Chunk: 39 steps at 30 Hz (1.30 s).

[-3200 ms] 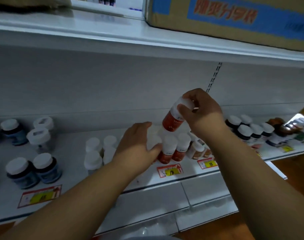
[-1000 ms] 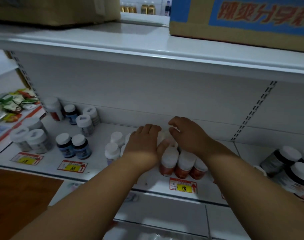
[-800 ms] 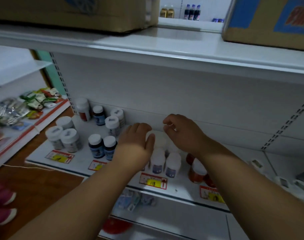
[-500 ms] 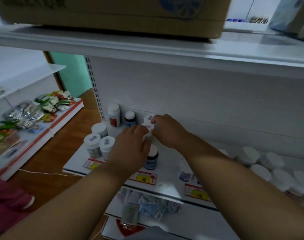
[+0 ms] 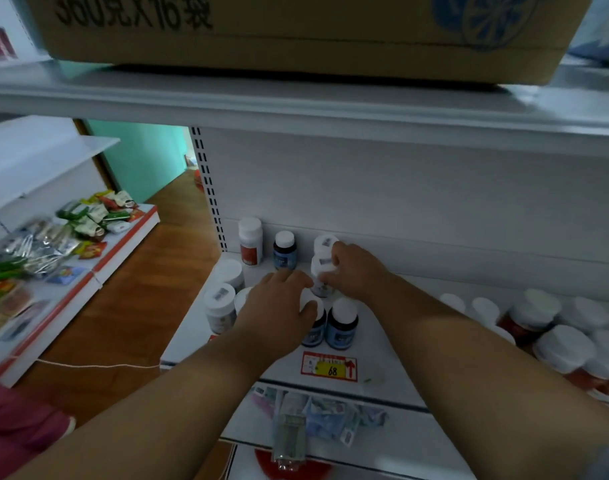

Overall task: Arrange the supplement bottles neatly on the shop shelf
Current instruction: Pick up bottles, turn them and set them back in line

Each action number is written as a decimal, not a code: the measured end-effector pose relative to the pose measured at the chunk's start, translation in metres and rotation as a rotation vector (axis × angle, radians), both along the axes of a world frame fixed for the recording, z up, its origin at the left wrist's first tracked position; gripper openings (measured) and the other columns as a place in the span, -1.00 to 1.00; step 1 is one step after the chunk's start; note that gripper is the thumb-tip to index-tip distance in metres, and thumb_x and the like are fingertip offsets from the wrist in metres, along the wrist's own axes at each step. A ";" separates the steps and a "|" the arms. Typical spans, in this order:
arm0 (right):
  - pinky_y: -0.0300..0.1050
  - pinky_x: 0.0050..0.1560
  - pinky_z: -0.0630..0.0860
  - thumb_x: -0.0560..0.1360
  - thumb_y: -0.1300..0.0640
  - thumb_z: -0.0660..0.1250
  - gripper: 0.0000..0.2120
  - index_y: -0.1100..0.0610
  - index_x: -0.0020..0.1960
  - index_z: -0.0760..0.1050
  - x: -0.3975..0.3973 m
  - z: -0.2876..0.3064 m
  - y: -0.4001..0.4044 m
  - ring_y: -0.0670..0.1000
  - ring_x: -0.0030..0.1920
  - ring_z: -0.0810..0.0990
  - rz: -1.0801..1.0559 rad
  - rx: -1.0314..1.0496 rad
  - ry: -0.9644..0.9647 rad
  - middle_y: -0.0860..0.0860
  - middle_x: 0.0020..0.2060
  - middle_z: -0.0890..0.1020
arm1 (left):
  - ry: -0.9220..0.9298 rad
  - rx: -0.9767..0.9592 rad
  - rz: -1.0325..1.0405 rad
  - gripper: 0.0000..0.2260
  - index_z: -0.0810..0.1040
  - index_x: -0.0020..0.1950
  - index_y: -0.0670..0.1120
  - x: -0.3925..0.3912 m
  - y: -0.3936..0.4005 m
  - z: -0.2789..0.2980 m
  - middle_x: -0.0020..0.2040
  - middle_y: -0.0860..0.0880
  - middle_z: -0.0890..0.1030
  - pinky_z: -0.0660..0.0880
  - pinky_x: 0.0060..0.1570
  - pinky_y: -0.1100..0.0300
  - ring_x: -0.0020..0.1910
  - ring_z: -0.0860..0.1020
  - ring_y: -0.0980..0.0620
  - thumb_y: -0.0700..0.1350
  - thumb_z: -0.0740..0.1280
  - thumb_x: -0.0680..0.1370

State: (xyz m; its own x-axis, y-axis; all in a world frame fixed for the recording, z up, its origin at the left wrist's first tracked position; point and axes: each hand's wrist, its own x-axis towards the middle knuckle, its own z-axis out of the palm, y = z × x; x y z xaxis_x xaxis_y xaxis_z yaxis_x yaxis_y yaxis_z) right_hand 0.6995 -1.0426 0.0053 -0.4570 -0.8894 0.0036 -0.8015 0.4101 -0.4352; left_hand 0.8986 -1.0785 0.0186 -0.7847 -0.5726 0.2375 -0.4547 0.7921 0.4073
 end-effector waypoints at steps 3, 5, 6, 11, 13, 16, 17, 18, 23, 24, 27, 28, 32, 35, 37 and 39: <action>-0.19 -0.07 0.30 0.46 0.04 0.40 -0.55 0.24 0.25 0.40 0.007 0.009 -0.009 0.12 0.14 0.51 -0.010 -0.013 -0.031 0.14 0.18 0.56 | -0.003 -0.003 -0.025 -0.67 0.43 0.29 0.06 -0.002 -0.003 0.001 0.22 0.04 0.49 0.40 0.17 0.09 0.21 0.41 0.00 0.09 0.25 0.54; -0.17 -0.11 0.33 0.47 0.07 0.38 -0.73 0.11 0.12 0.43 0.013 0.014 -0.007 0.13 0.08 0.53 -0.019 -0.063 -0.019 0.14 0.08 0.58 | 0.022 0.025 -0.015 -0.65 0.43 0.30 0.04 -0.003 -0.006 0.001 0.22 0.01 0.48 0.39 0.18 0.10 0.22 0.40 -0.01 0.08 0.27 0.54; -0.19 -0.20 0.32 0.46 0.07 0.38 -0.80 0.02 -0.01 0.39 0.015 0.018 0.000 0.10 -0.01 0.53 -0.042 -0.121 -0.055 0.07 -0.05 0.58 | 0.049 0.046 -0.001 -0.65 0.43 0.31 0.03 -0.003 -0.005 0.001 0.23 0.00 0.48 0.38 0.18 0.09 0.23 0.40 -0.02 0.07 0.29 0.54; -0.09 -0.26 0.54 0.45 0.02 0.28 -0.93 -0.01 -0.10 0.42 0.024 0.055 0.058 -0.01 -0.20 0.56 -0.133 -0.519 -0.455 -0.06 -0.23 0.55 | 0.283 0.199 0.037 -0.46 0.34 0.38 -0.02 -0.007 0.007 0.013 0.27 -0.02 0.46 0.44 0.19 0.06 0.24 0.44 0.00 0.21 0.25 0.48; -0.07 -0.19 0.61 0.43 0.00 0.21 -0.91 -0.04 -0.11 0.46 0.031 0.069 0.082 -0.01 -0.18 0.61 -0.114 -0.586 -0.602 -0.08 -0.21 0.60 | 0.251 0.436 -0.130 -0.48 0.32 0.40 0.12 -0.009 0.016 0.020 0.23 0.19 0.50 0.49 0.10 0.24 0.16 0.48 0.21 0.24 0.28 0.48; -0.18 -0.28 0.54 0.40 -0.03 0.22 -0.87 -0.05 -0.13 0.51 0.042 0.082 0.107 -0.10 -0.28 0.59 -0.161 -0.619 -0.587 -0.12 -0.26 0.61 | 0.260 0.660 -0.284 -0.64 0.41 0.21 0.28 -0.014 0.038 0.024 0.03 0.39 0.56 0.43 -0.14 0.52 0.00 0.53 0.38 0.19 0.37 0.44; -0.21 -0.29 0.53 0.41 -0.03 0.24 -0.87 -0.05 -0.11 0.52 0.044 0.085 0.114 -0.10 -0.27 0.60 -0.178 -0.626 -0.565 -0.10 -0.25 0.62 | 0.294 0.698 -0.298 -0.62 0.43 0.20 0.26 -0.017 0.046 0.024 0.02 0.38 0.57 0.40 -0.16 0.55 -0.01 0.54 0.39 0.21 0.37 0.40; -0.20 -0.27 0.54 0.44 -0.02 0.26 -0.88 -0.04 -0.09 0.53 0.045 0.086 0.122 -0.08 -0.24 0.61 -0.194 -0.631 -0.545 -0.08 -0.22 0.63 | 0.321 0.723 -0.310 -0.59 0.44 0.21 0.23 -0.019 0.055 0.023 0.01 0.36 0.59 0.40 -0.16 0.56 -0.02 0.54 0.38 0.22 0.37 0.38; -0.09 -0.20 0.60 0.49 -0.03 0.35 -0.91 -0.06 -0.03 0.55 0.044 0.086 0.178 -0.02 -0.19 0.64 -0.278 -0.624 -0.459 -0.06 -0.19 0.65 | 0.290 0.808 -0.442 -0.61 0.44 0.21 0.24 -0.036 0.096 0.017 0.07 0.30 0.59 0.44 -0.09 0.47 0.05 0.55 0.32 0.15 0.38 0.40; -0.10 -0.22 0.59 0.46 -0.06 0.37 -0.87 -0.06 -0.02 0.55 0.044 0.087 0.190 -0.03 -0.20 0.63 -0.288 -0.633 -0.441 -0.07 -0.21 0.65 | 0.271 0.801 -0.463 -0.62 0.43 0.19 0.25 -0.040 0.104 0.016 0.07 0.31 0.59 0.45 -0.08 0.43 0.04 0.56 0.32 0.16 0.38 0.39; -0.14 -0.23 0.57 0.38 -0.11 0.40 -0.80 -0.07 -0.04 0.55 0.043 0.092 0.231 -0.06 -0.22 0.62 -0.350 -0.717 -0.409 -0.10 -0.22 0.65 | 0.254 0.798 -0.521 -0.59 0.41 0.19 0.28 -0.053 0.134 0.018 0.06 0.30 0.59 0.49 -0.06 0.35 0.01 0.57 0.31 0.19 0.39 0.37; -0.12 -0.25 0.56 0.37 -0.11 0.41 -0.79 -0.08 -0.04 0.55 0.041 0.094 0.247 -0.05 -0.24 0.62 -0.381 -0.738 -0.397 -0.10 -0.22 0.65 | 0.266 0.811 -0.545 -0.57 0.40 0.19 0.28 -0.059 0.145 0.020 0.06 0.30 0.60 0.49 -0.07 0.38 0.02 0.58 0.30 0.19 0.40 0.36; 0.20 -0.18 0.63 0.40 -0.02 0.46 -0.82 -0.03 -0.04 0.57 0.028 0.096 0.334 0.13 -0.14 0.64 -0.509 -0.794 -0.376 -0.02 -0.16 0.66 | 0.305 0.753 -0.627 -0.46 0.37 0.28 0.21 -0.094 0.214 0.028 0.13 0.20 0.57 0.49 0.01 0.34 0.05 0.56 0.22 0.24 0.38 0.33; 0.10 -0.07 0.64 0.43 0.03 0.45 -0.85 -0.04 -0.02 0.56 0.018 0.093 0.422 0.02 -0.08 0.65 -0.611 -0.791 -0.308 -0.10 -0.10 0.66 | 0.312 0.662 -0.695 -0.40 0.31 0.32 0.24 -0.123 0.290 0.027 0.19 0.25 0.50 0.43 0.01 0.44 0.08 0.50 0.28 0.32 0.34 0.33; -0.01 -0.13 0.66 0.43 0.00 0.44 -0.84 -0.08 -0.01 0.55 0.013 0.087 0.486 -0.05 -0.09 0.65 -0.669 -0.752 -0.282 -0.15 -0.11 0.64 | 0.284 0.650 -0.744 -0.40 0.29 0.32 0.28 -0.143 0.350 0.021 0.21 0.26 0.47 0.44 0.00 0.41 0.09 0.49 0.29 0.34 0.34 0.33; -0.03 -0.15 0.65 0.44 -0.04 0.44 -0.84 -0.11 0.00 0.55 0.008 0.083 0.547 -0.10 -0.11 0.64 -0.748 -0.712 -0.244 -0.17 -0.11 0.63 | 0.236 0.692 -0.804 -0.41 0.29 0.32 0.30 -0.163 0.413 0.016 0.22 0.24 0.47 0.48 0.02 0.28 0.10 0.49 0.27 0.31 0.35 0.33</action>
State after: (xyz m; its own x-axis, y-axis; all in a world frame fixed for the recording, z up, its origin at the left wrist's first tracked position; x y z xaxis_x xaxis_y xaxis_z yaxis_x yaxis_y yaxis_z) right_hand 0.7077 -0.4957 0.0881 -0.9456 -0.2107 0.2477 -0.3096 0.3499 -0.8842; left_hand 0.7361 -0.6653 0.0347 -0.9668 0.0203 0.2548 0.2425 0.3879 0.8892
